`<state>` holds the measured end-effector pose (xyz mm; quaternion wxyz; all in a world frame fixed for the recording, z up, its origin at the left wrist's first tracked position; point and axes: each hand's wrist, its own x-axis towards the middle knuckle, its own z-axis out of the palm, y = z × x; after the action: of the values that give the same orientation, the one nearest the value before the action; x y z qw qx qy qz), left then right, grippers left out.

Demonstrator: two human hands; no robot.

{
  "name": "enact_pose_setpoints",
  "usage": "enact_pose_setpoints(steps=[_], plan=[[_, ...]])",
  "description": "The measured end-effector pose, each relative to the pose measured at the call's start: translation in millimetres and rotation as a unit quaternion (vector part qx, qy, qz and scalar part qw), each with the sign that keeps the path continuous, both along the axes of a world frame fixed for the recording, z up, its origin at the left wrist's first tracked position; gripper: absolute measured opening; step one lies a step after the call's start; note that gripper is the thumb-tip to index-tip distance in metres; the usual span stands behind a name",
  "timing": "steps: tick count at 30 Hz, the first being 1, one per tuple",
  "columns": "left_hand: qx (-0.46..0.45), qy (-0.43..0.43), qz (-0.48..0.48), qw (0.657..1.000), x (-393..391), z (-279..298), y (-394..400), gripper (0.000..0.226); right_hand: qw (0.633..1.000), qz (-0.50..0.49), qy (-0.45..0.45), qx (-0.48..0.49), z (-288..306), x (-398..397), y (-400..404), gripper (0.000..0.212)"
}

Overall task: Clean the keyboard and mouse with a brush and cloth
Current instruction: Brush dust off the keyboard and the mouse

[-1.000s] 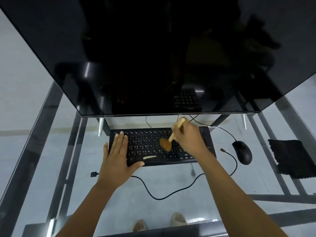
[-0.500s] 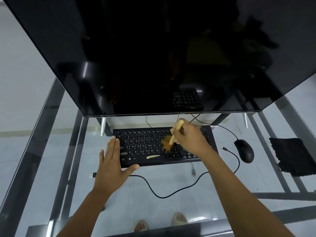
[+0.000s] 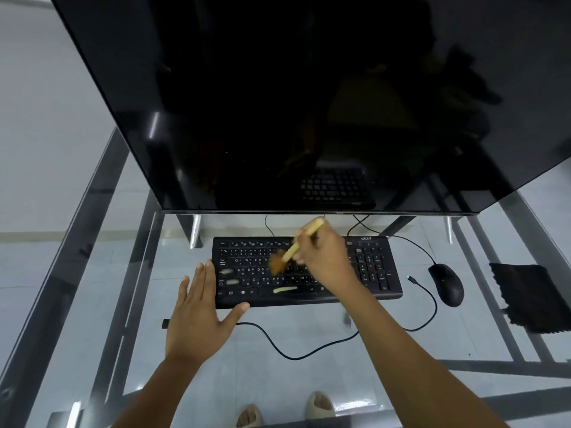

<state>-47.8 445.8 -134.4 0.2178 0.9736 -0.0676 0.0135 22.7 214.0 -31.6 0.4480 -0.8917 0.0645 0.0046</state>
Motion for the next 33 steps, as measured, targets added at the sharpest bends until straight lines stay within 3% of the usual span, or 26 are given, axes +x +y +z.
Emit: enact_pose_setpoints(steps=[1, 3, 5, 7, 9, 11, 13, 16, 18, 20, 23, 26, 28, 30, 33], plan=[[-0.001, 0.0, 0.002, 1.0, 0.1, 0.2, -0.3, 0.099, 0.999, 0.025, 0.008, -0.045, -0.5, -1.2, 4.1, 0.015], [-0.006, 0.001, 0.003, 1.0, -1.0, 1.9, -1.8, 0.099, 0.993, 0.005, -0.057, -0.105, -1.1, -0.8, 6.3, 0.015], [-0.02, -0.003, 0.008, 1.0, -1.3, 2.8, -1.1, 0.098, 0.991, -0.02, -0.113, -0.065, 4.8, 1.0, 9.9, 0.011], [-0.024, -0.005, 0.011, 1.0, 0.0, 3.1, -0.3, 0.097, 0.998, 0.029, -0.052, -0.008, 9.3, 2.7, 18.0, 0.009], [-0.024, -0.005, 0.013, 1.0, 0.3, 3.0, 0.7, 0.097, 0.994, 0.101, 0.016, -0.049, 6.8, 1.3, 26.9, 0.01], [-0.022, -0.001, 0.006, 1.0, -0.3, 1.5, 0.0, 0.098, 0.988, 0.081, -0.052, -0.117, 5.0, 3.4, 29.0, 0.011], [-0.028, -0.002, 0.005, 1.0, -0.7, 0.7, -0.5, 0.098, 0.99, 0.05, -0.099, -0.091, 8.5, 7.7, 30.1, 0.008], [-0.037, -0.006, 0.015, 0.999, -0.5, 1.0, 0.1, 0.096, 0.99, 0.118, -0.028, -0.076, 10.0, 10.2, 41.5, 0.008], [-0.042, -0.007, 0.02, 0.999, -0.9, 2.0, 1.1, 0.097, 0.986, 0.104, -0.059, -0.115, 6.8, 12.8, 48.4, 0.008], [-0.048, -0.011, 0.018, 0.999, -1.0, 2.4, 0.2, 0.097, 0.987, 0.076, -0.107, -0.092, 9.7, 16.0, 53.5, 0.006], [-0.052, -0.016, 0.019, 0.998, 0.6, 2.1, -0.1, 0.096, 0.988, 0.131, -0.06, -0.05, 13.8, 17.8, 67.1, 0.008], [-0.045, -0.008, 0.015, 0.999, -1.3, 0.0, 1.7, 0.097, 0.98, 0.125, -0.096, -0.121, 10.4, 21.4, 78.2, 0.006], [-0.042, -0.009, 0.013, 0.999, -0.7, -0.9, 2.0, 0.097, 0.986, 0.095, -0.112, -0.083, 11.9, 24.8, 82.0, 0.004], [-0.044, -0.011, 0.012, 0.999, 0.9, -0.9, 1.4, 0.096, 0.988, 0.129, -0.066, -0.048, 11.3, 25.7, 85.5, 0.004], [-0.044, -0.007, 0.014, 0.999, 0.3, -1.8, 2.0, 0.097, 0.978, 0.153, -0.076, -0.123, 7.3, 24.0, 88.2, 0.004]])
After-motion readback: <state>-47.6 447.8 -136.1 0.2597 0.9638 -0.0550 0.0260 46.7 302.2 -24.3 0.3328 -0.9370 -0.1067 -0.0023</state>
